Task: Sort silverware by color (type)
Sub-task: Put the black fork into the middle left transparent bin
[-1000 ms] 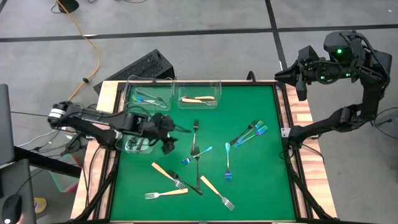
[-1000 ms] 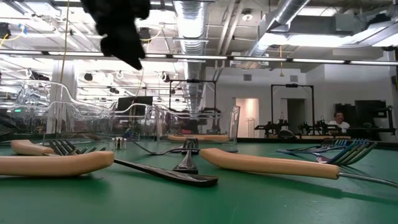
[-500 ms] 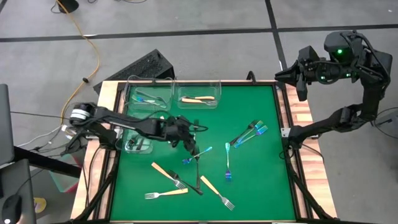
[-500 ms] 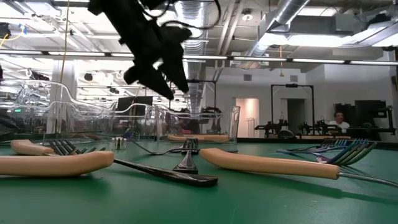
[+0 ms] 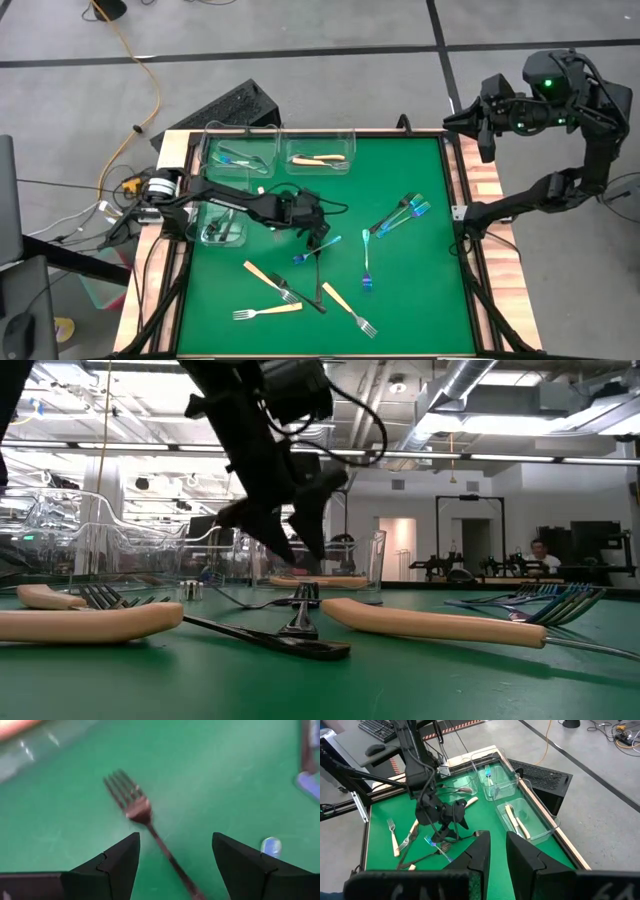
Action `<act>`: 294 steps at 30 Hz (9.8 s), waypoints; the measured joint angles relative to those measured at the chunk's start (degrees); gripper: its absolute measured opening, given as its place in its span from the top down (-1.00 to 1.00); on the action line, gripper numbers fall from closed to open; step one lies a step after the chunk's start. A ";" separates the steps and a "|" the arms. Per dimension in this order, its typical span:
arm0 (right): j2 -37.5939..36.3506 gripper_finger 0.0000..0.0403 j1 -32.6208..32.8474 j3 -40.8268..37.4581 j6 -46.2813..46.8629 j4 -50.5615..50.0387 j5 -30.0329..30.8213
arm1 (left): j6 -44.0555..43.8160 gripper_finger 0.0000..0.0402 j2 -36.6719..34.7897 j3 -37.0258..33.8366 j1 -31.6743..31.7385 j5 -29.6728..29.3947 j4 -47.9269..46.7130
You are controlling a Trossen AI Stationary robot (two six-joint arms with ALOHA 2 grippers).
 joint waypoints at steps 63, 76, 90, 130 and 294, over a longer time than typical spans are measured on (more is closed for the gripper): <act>4.22 0.40 15.69 -49.24 -4.51 82.99 -3.61 | 31.54 1.00 -41.08 -0.11 -7.55 -12.19 18.83; 12.22 -0.42 21.28 -49.24 -1.51 100.50 -11.30 | 36.94 1.00 -42.52 -0.09 -6.47 23.63 28.51; 12.22 -0.42 22.16 -47.52 -1.46 102.33 -14.24 | 20.52 1.00 -40.07 -0.13 2.61 49.64 30.11; 12.17 -0.41 27.39 -47.52 -4.24 112.42 -15.26 | 7.59 1.00 -29.19 -0.09 7.72 65.34 52.77; 75.93 0.10 18.47 2.08 22.00 88.95 4.22 | 29.26 0.20 -79.35 -0.09 34.11 34.04 -11.25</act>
